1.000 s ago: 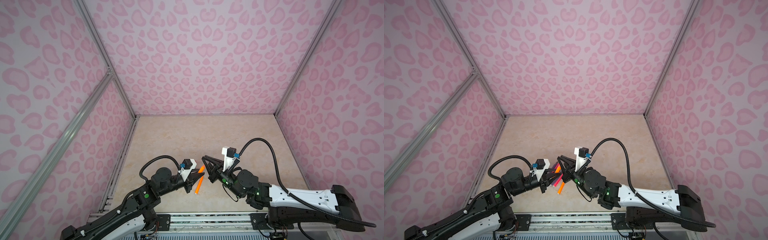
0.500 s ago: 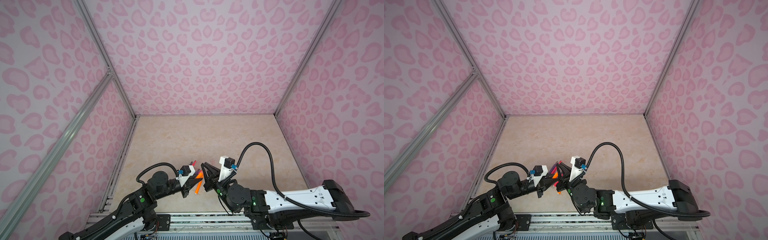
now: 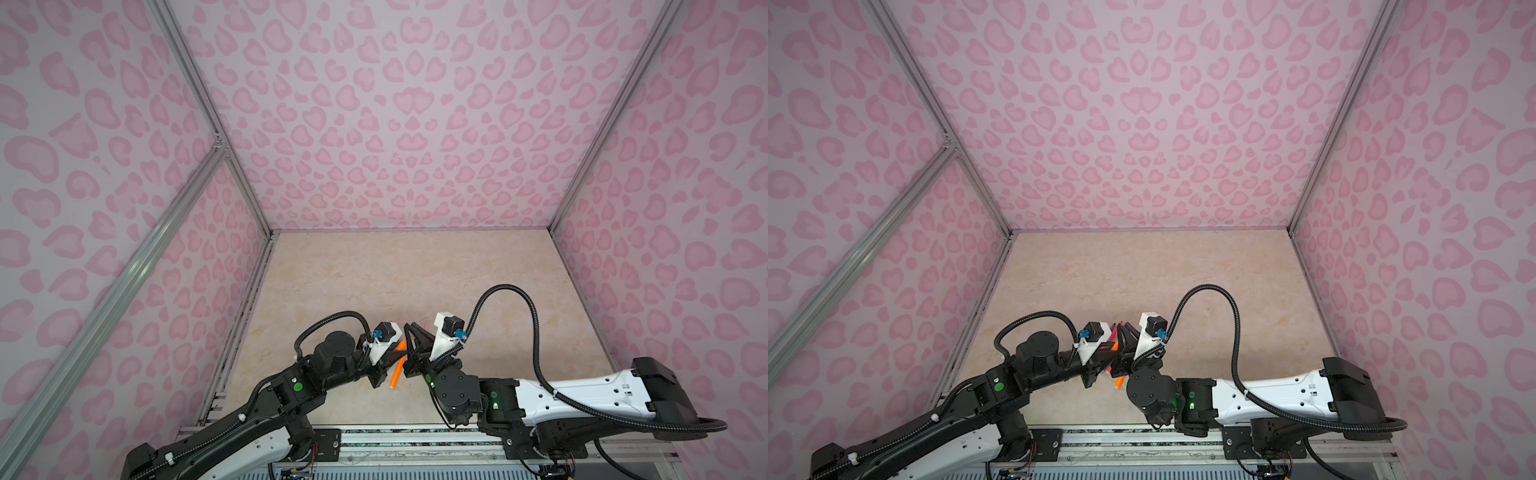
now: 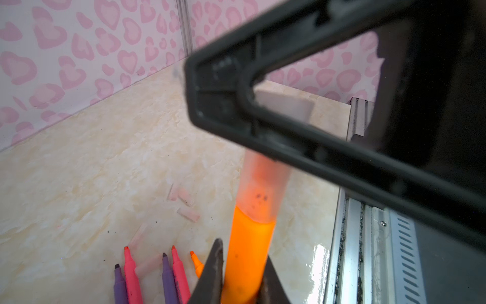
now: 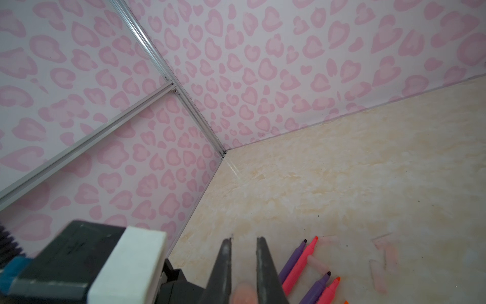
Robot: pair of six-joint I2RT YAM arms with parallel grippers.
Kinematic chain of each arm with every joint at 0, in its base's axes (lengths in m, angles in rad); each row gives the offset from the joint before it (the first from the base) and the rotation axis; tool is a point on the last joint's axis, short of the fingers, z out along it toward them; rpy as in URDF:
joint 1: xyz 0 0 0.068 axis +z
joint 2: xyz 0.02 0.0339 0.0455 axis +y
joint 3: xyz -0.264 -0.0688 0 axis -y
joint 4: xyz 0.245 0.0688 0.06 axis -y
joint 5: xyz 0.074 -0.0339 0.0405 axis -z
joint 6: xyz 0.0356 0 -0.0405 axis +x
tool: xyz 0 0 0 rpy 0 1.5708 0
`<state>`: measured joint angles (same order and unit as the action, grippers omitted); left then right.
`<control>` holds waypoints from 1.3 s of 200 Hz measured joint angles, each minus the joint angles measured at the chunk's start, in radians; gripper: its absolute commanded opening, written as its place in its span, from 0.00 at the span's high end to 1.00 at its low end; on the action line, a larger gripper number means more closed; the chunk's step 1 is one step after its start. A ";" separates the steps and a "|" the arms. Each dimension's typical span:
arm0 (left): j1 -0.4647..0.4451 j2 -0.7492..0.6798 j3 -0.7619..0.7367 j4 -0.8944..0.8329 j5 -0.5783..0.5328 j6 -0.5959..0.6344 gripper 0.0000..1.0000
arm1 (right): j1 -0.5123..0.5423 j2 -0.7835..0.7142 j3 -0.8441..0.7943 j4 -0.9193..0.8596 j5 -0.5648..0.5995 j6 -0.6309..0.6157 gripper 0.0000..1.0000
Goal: Insert the pens into the pen caps
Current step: 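Press the cap down onto the highlighter with the right gripper, then open the right gripper and draw it back while the left gripper lowers the capped highlighter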
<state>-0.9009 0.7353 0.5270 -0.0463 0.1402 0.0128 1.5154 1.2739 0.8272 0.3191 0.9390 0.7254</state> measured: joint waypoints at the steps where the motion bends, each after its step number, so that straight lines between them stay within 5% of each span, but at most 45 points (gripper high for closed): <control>1: 0.000 0.000 0.000 0.000 -0.002 0.000 0.96 | -0.002 0.001 0.002 -0.002 0.000 0.001 1.00; 62: -0.007 -0.013 0.005 -0.040 -0.113 -0.005 0.96 | -0.035 0.065 0.069 -0.066 -0.019 0.054 1.00; 95: 0.001 0.018 0.099 -0.223 -0.086 -0.019 0.96 | -0.059 0.035 -0.023 0.077 -0.121 0.017 1.00; 189: 0.289 0.122 0.171 -0.204 0.515 -0.192 0.96 | -0.232 -0.119 -0.285 0.440 -0.503 -0.039 1.00; 260: 0.315 0.159 0.171 -0.010 0.641 -0.273 0.96 | -0.242 -0.167 -0.243 0.404 -0.479 -0.028 1.00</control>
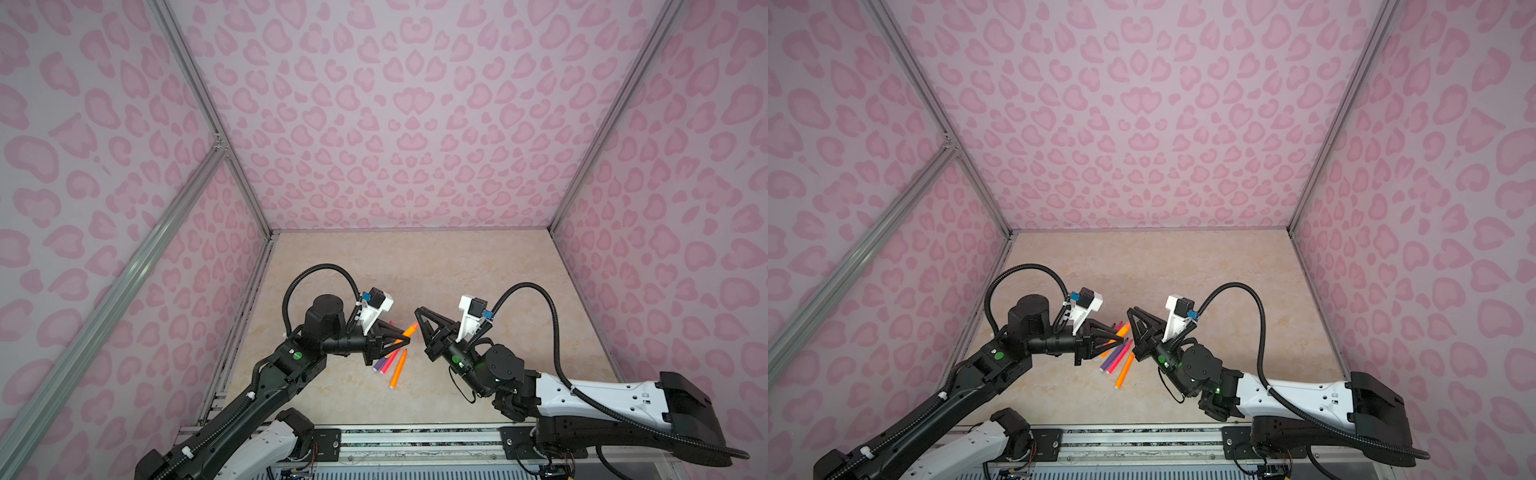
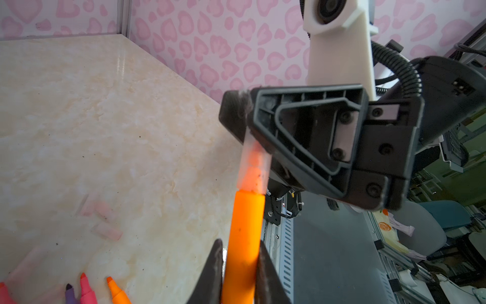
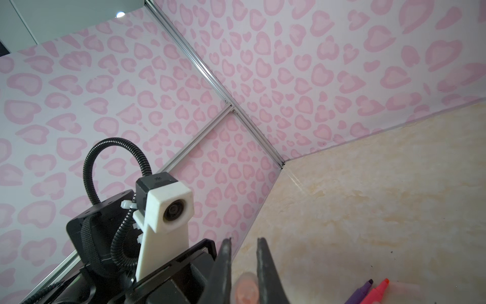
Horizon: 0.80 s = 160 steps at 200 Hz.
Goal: Insert the pens into the pen caps
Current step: 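Open the right gripper and draw it back while the left gripper lowers the capped highlighter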
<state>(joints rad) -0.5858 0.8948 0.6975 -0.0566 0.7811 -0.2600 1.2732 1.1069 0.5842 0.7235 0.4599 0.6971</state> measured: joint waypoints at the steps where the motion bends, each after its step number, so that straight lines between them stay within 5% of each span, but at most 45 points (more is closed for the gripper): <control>1: 0.002 -0.001 0.000 0.002 -0.001 0.000 0.96 | 0.000 0.000 0.000 0.000 0.000 0.000 1.00; 61: 0.001 0.014 0.044 0.006 -0.076 0.048 0.96 | 0.000 0.037 0.116 -0.138 0.126 0.071 1.00; 142: -0.027 0.000 0.054 0.003 -0.147 0.102 0.96 | 0.000 0.039 0.169 -0.220 0.143 0.081 1.00; 160: -0.027 -0.010 0.048 0.004 -0.163 0.106 0.96 | 0.000 0.048 0.177 -0.222 0.145 0.080 0.85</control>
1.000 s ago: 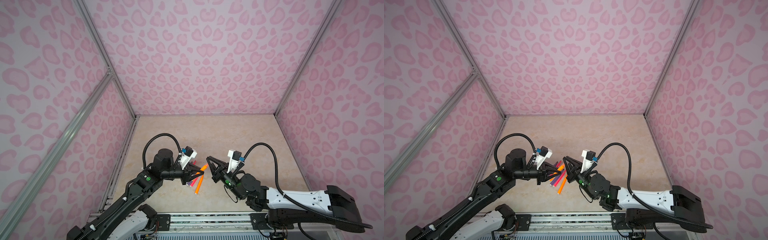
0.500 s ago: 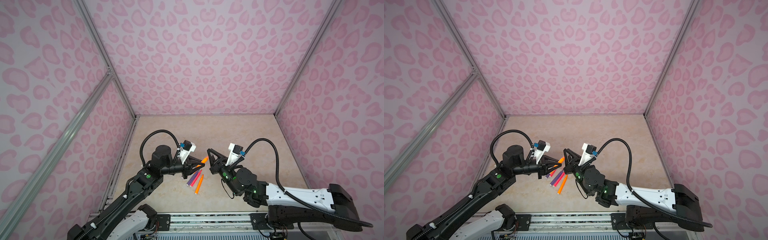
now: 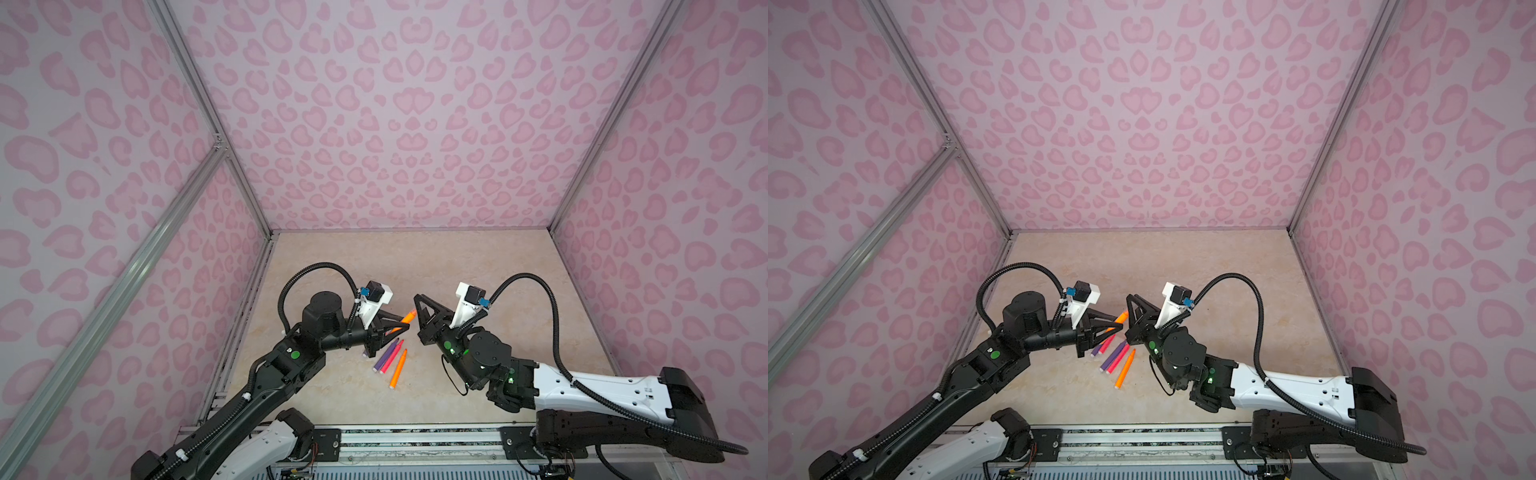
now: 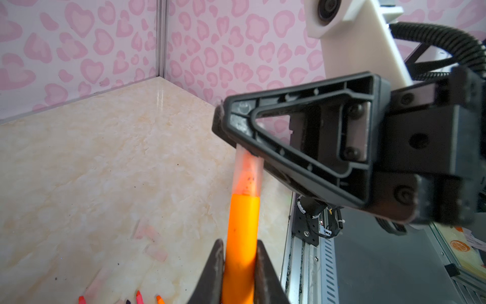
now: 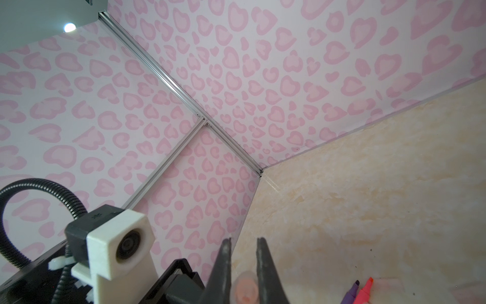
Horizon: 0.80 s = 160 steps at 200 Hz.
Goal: Insert the pens into the pen caps
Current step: 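Open the right gripper and draw it back while the left gripper lowers the capped highlighter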
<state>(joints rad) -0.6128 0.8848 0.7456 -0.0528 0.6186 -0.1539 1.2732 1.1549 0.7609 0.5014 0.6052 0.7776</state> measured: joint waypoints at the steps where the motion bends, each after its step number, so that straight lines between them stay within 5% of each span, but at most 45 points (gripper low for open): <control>1: 0.000 0.000 0.000 0.000 -0.001 0.000 0.96 | 0.000 0.002 0.000 0.000 0.001 0.000 0.83; 15: -0.002 0.002 -0.004 -0.002 -0.034 0.001 0.96 | -0.006 0.007 0.003 -0.017 0.000 -0.005 0.74; 36: 0.017 0.036 -0.003 0.111 -0.346 -0.057 0.96 | -0.013 -0.002 0.008 -0.148 -0.095 -0.039 0.56; 76: 0.019 0.126 -0.025 0.103 -0.640 -0.117 0.96 | -0.091 -0.080 0.045 -0.240 -0.105 -0.098 0.29; 160: 0.234 0.511 0.066 -0.090 -0.943 -0.230 0.96 | -0.235 -0.154 -0.002 -0.274 -0.149 -0.156 0.09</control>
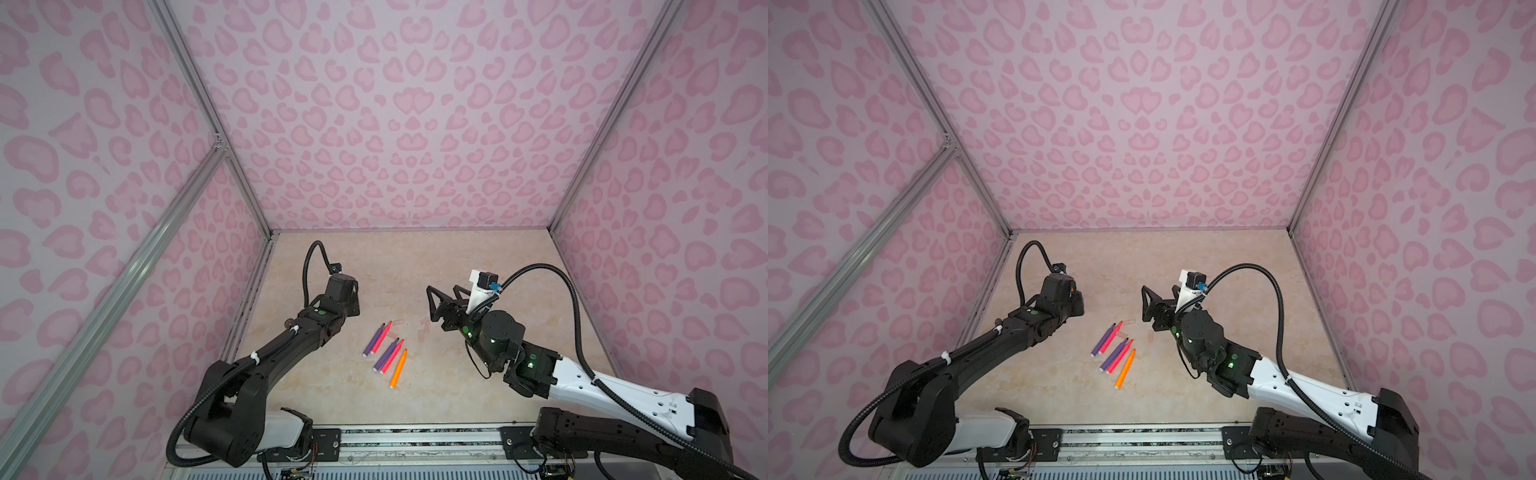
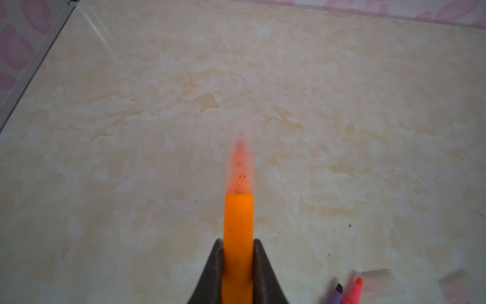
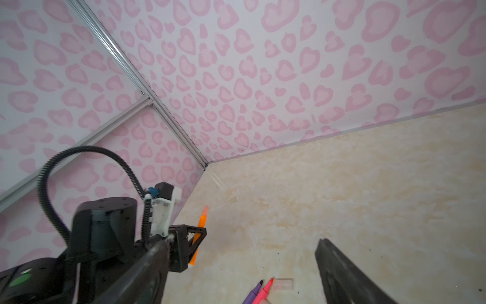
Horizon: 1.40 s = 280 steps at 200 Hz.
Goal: Insert the pens into the pen caps
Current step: 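Open the right gripper and draw it back while the left gripper lowers the capped highlighter, then lay the capped orange highlighter on the table and open the left gripper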
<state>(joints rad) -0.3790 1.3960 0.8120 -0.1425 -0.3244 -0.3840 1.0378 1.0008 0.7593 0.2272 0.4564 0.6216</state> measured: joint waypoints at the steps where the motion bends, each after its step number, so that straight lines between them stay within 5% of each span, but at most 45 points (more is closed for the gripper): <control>1: 0.002 0.003 0.001 -0.001 -0.001 0.000 0.96 | 0.003 -0.006 0.004 -0.006 -0.005 0.006 0.09; 51: 0.093 0.225 0.121 -0.112 -0.008 -0.007 0.96 | 0.167 -0.209 -0.008 -0.117 0.013 0.129 0.05; 130: 0.171 0.358 0.237 -0.211 0.072 -0.021 0.97 | 0.176 -0.217 -0.027 -0.168 0.077 0.216 0.02; 164: 0.176 0.403 0.277 -0.240 0.102 -0.021 0.97 | 0.116 -0.116 0.041 -0.166 0.048 0.150 0.02; 188: 0.183 0.421 0.290 -0.260 0.114 -0.021 0.96 | -0.022 -0.056 0.028 -0.151 -0.010 0.094 0.02; 238: 0.191 0.412 0.277 -0.261 0.139 -0.021 0.60 | -0.281 -0.009 0.006 -0.143 -0.195 -0.017 0.02; 280: 0.191 0.389 0.260 -0.252 0.161 -0.021 0.54 | -0.313 0.020 0.032 -0.151 -0.230 -0.105 0.02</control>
<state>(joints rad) -0.1883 1.7855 1.0718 -0.3946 -0.1631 -0.4046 0.7250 1.0210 0.7918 0.0757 0.2260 0.5171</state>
